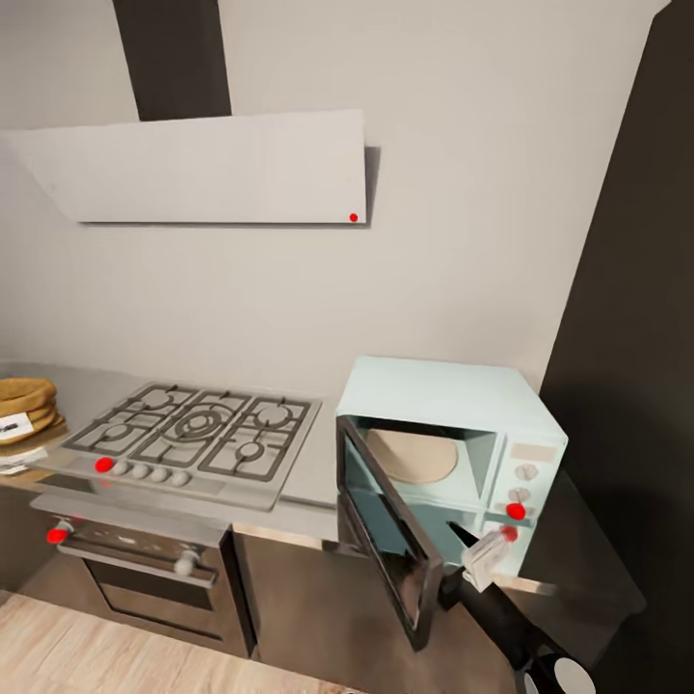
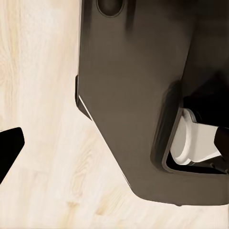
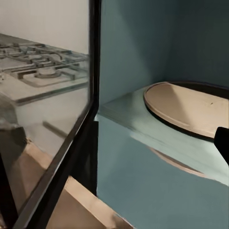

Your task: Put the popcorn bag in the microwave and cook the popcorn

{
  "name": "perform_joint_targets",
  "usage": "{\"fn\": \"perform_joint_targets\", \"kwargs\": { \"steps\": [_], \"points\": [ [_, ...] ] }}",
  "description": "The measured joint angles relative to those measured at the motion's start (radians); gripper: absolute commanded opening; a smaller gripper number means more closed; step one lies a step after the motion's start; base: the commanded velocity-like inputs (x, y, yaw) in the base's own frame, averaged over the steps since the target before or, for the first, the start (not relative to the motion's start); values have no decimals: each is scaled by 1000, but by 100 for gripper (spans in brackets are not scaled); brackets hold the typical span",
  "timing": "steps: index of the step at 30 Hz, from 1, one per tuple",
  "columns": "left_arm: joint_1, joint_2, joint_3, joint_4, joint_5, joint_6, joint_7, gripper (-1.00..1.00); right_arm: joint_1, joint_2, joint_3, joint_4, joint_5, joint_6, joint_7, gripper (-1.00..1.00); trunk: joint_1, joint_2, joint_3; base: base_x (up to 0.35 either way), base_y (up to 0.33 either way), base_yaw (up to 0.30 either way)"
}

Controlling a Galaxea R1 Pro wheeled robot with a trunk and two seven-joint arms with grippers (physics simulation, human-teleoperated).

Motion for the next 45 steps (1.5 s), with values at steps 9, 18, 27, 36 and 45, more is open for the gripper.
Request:
{"fn": "perform_joint_targets", "kwargs": {
  "steps": [9,18,27,36,45],
  "points": [
    [0,0,0,0,0,0,0,100,0,0,0,0,0,-3,-1,100,0,0,0,-12,0,243],
    [0,0,0,0,0,0,0,100,0,0,0,0,0,-9,-2,100,0,0,0,0,0,244],
    [0,0,0,0,0,0,0,100,0,0,0,0,0,-9,-2,100,0,0,0,0,0,245],
    [0,0,0,0,0,0,0,100,0,0,0,0,-1,-1,-2,100,0,0,0,0,0,120],
    [0,0,0,0,0,1,0,100,0,0,-1,0,-1,0,-3,100,0,0,0,0,0,161]
  ]
}}
